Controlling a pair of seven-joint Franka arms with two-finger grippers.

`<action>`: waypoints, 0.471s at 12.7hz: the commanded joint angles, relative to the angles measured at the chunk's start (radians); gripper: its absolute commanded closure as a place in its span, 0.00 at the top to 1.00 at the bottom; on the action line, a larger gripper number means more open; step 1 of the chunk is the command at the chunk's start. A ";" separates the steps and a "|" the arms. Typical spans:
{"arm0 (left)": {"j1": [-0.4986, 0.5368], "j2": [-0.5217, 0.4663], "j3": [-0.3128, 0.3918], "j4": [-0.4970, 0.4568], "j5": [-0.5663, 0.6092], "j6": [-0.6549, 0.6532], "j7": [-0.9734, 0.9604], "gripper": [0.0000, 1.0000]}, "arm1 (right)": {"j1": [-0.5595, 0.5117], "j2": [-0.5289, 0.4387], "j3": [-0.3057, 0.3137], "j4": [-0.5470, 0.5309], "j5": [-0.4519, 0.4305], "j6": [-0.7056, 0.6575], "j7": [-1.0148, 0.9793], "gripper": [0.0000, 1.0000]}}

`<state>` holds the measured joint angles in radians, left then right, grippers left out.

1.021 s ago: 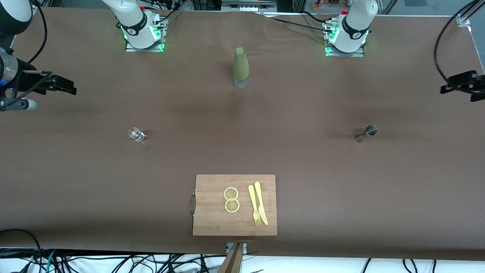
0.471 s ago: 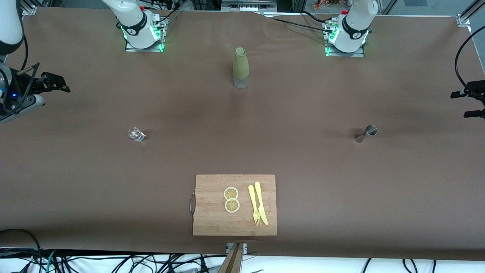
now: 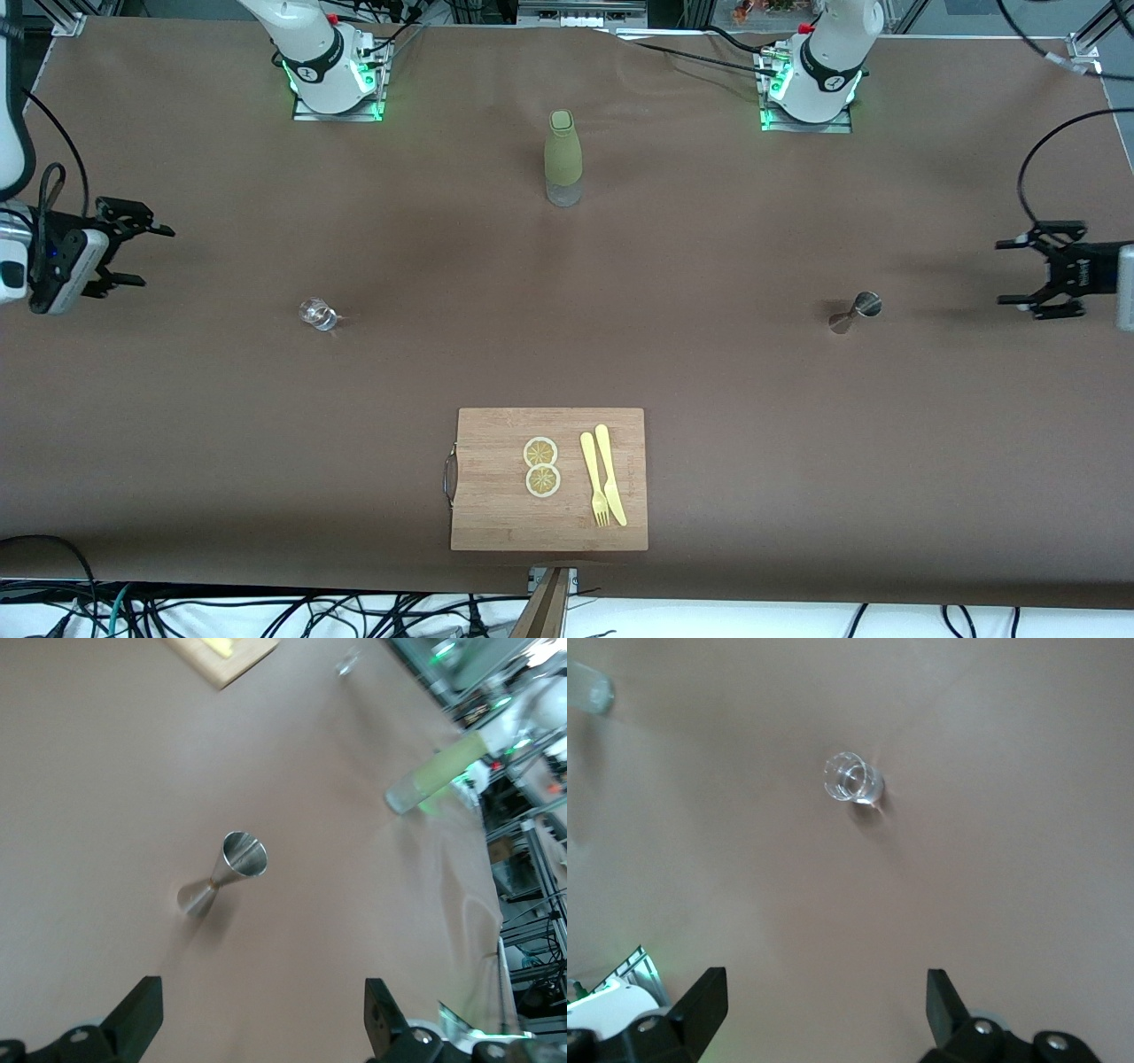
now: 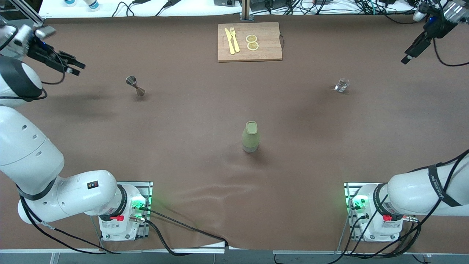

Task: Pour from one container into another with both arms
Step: 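Grasp the steel jigger with the left gripper while the right gripper grasps the beaker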

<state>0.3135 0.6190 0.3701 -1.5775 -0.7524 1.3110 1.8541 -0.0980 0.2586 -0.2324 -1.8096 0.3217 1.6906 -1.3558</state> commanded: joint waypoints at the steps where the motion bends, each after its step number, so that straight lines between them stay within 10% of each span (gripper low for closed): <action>1: 0.007 0.085 0.010 -0.015 -0.105 -0.001 0.265 1.00 | -0.046 0.066 -0.001 -0.039 0.150 0.052 -0.228 0.99; 6: 0.007 0.214 0.010 -0.145 -0.317 -0.004 0.682 1.00 | -0.072 0.255 -0.001 -0.062 0.492 0.101 -0.734 0.99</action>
<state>0.3216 0.8094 0.3724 -1.6752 -1.0052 1.3080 2.3440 -0.1593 0.4576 -0.2370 -1.8694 0.7115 1.7885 -1.9300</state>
